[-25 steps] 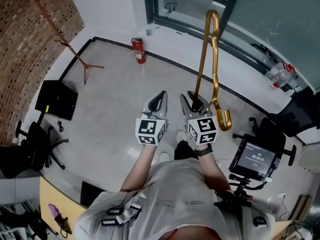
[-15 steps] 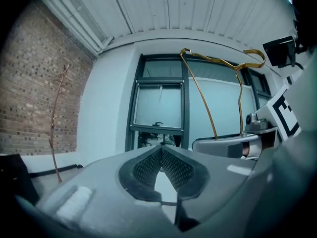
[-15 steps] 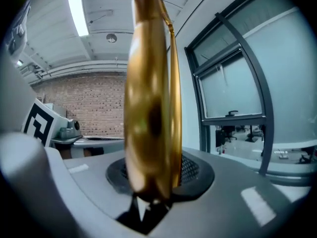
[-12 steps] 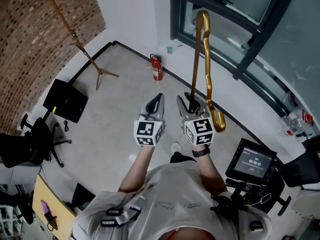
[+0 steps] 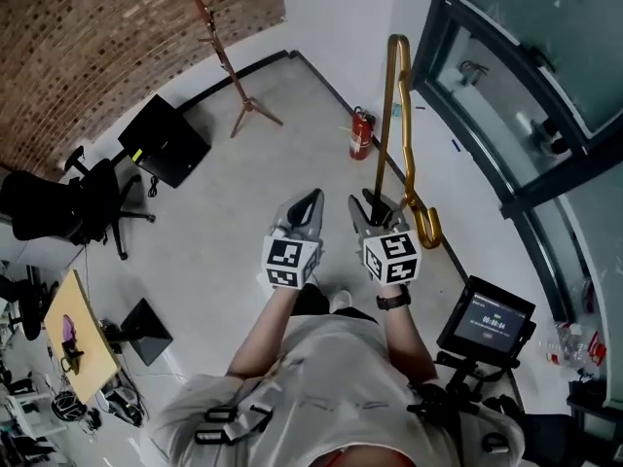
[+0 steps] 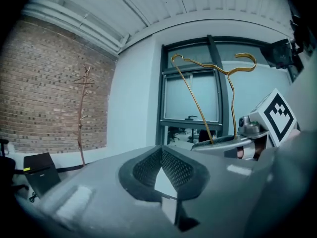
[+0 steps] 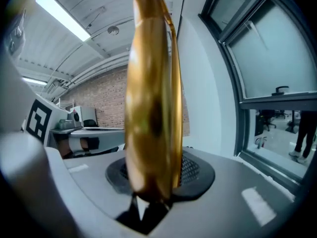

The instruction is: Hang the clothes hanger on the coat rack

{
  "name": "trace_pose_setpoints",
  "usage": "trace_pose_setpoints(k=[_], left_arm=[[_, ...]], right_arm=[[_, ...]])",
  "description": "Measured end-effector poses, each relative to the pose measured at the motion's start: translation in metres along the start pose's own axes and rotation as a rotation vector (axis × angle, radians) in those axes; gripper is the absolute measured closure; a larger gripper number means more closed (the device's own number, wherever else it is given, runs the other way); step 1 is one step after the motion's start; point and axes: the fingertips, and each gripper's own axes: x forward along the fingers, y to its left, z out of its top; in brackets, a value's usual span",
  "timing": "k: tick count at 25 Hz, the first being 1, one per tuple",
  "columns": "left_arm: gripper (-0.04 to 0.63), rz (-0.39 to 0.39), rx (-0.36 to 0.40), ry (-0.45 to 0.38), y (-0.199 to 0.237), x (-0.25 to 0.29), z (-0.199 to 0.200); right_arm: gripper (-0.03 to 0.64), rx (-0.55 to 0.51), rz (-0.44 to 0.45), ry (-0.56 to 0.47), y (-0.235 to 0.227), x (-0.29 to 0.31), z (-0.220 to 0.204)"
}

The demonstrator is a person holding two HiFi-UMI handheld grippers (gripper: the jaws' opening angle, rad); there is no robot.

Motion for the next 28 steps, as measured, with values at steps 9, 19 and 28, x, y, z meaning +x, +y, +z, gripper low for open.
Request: trace_pose_setpoints(k=[9,19,28], left_arm=[[0.595,0.156,-0.060,-0.008,0.120,0.048,0.007],[0.595,0.252,-0.066,-0.099,0.266,0.115,0.067],[0.595,0.338,-0.074,-0.083,0.368,0.135,0.067]], right_arm=[[0.512,-0.088,0.171,0.071,0.015,0.125,0.025],[0.511,-0.183,0.233,0.071,0.008,0.280,0.102],[0.511,-0.207,0.343,0.088,0.034,0.389,0.117]])
